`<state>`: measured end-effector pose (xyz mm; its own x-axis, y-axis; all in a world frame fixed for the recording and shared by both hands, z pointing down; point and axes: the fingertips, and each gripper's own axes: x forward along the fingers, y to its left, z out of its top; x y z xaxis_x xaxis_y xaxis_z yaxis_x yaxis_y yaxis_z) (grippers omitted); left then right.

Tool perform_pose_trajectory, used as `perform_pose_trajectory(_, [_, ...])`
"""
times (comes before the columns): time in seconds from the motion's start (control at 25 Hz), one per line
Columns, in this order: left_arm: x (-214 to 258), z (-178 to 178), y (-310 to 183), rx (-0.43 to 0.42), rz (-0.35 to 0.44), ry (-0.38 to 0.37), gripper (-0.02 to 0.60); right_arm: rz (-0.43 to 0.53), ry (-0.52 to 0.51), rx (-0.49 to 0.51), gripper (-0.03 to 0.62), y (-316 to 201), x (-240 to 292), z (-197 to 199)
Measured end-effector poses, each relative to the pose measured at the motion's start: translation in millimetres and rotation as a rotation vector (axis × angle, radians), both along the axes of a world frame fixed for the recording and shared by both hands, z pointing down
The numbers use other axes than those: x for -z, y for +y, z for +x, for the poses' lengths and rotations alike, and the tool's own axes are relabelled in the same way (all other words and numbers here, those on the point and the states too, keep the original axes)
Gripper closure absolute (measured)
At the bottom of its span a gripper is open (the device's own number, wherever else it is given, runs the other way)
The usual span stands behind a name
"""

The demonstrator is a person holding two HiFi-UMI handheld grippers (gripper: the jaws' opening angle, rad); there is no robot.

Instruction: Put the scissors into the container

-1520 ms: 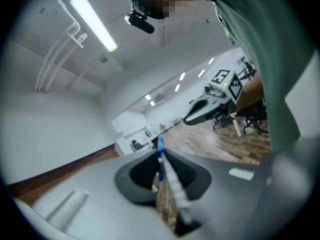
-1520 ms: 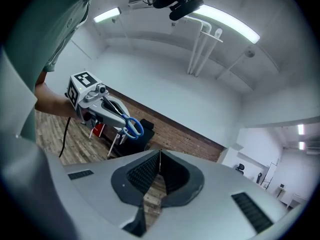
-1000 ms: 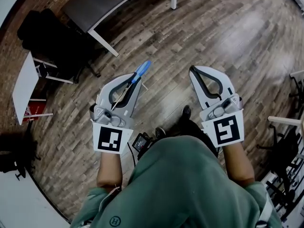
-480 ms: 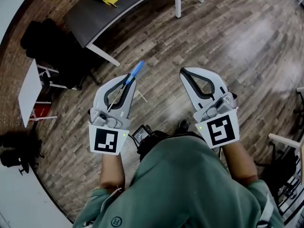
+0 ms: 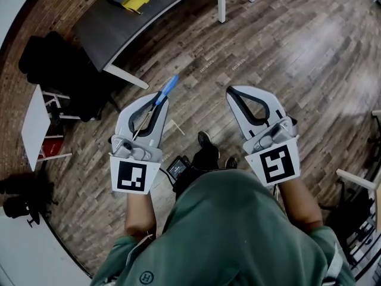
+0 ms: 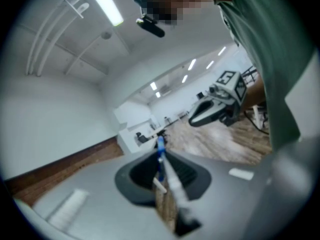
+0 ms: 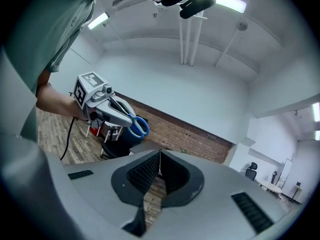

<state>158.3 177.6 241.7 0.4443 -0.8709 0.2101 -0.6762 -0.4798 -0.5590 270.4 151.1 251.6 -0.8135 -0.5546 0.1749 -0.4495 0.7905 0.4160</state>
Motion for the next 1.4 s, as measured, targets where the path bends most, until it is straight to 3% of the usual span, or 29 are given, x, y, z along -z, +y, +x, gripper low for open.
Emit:
perform_pose_trajectory(0.4, [18,-64,-89,-0.066,0.072,0.034,0.546,0.059,0.022,-0.07,0.586,-85,17,-59])
perform_pose_trajectory(0.68, [16,-86,-135,-0.066,0.059,0.039,0.546,0.068,0.038,-0.067,0.587,-132,21,-82])
perform_pose_trajectory(0.96, [3,-82,-197,-0.011,0.026,0.03,0.546,0.04,0.024,-0.034,0.586,-205,11,-73])
perform_pose_trajectory(1.4, [9,-60,-308,0.158,0.033,0.033,0.546,0.039,0.021,0.155,0.586,-327,19,-71])
